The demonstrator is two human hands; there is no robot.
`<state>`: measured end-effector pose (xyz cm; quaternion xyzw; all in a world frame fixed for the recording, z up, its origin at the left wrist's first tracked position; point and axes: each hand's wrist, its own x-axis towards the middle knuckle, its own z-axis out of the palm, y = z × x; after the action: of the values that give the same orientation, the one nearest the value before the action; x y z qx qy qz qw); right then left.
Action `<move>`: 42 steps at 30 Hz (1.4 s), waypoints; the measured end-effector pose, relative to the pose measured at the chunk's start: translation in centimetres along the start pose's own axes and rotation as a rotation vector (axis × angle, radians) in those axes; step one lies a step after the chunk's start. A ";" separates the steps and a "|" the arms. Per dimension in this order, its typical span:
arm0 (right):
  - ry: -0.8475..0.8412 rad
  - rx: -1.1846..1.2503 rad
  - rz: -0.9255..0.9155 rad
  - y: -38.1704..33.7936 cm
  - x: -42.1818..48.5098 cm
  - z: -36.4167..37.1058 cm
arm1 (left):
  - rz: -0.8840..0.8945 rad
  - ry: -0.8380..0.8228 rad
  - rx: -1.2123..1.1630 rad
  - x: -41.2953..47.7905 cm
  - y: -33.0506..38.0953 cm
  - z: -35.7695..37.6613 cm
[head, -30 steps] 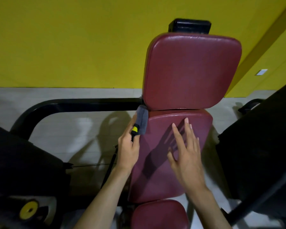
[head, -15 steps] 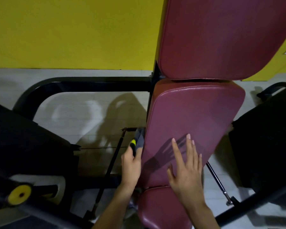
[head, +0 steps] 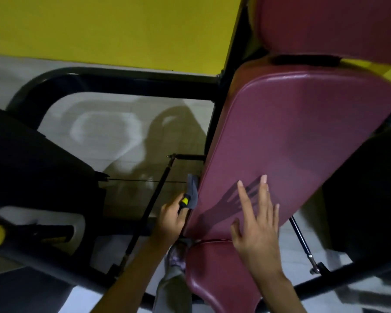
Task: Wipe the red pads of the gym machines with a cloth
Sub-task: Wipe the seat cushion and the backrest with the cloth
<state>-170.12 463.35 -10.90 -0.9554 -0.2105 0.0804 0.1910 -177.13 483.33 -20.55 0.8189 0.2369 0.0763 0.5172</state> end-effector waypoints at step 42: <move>-0.024 0.278 0.041 1.4 -5.3 15.6 | -0.173 0.208 -0.200 -4.2 -8.9 5.7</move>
<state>-178.02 465.07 -25.28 -0.9228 -0.1801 0.1238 0.3173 -181.48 479.88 -30.50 0.7275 0.3500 0.1392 0.5734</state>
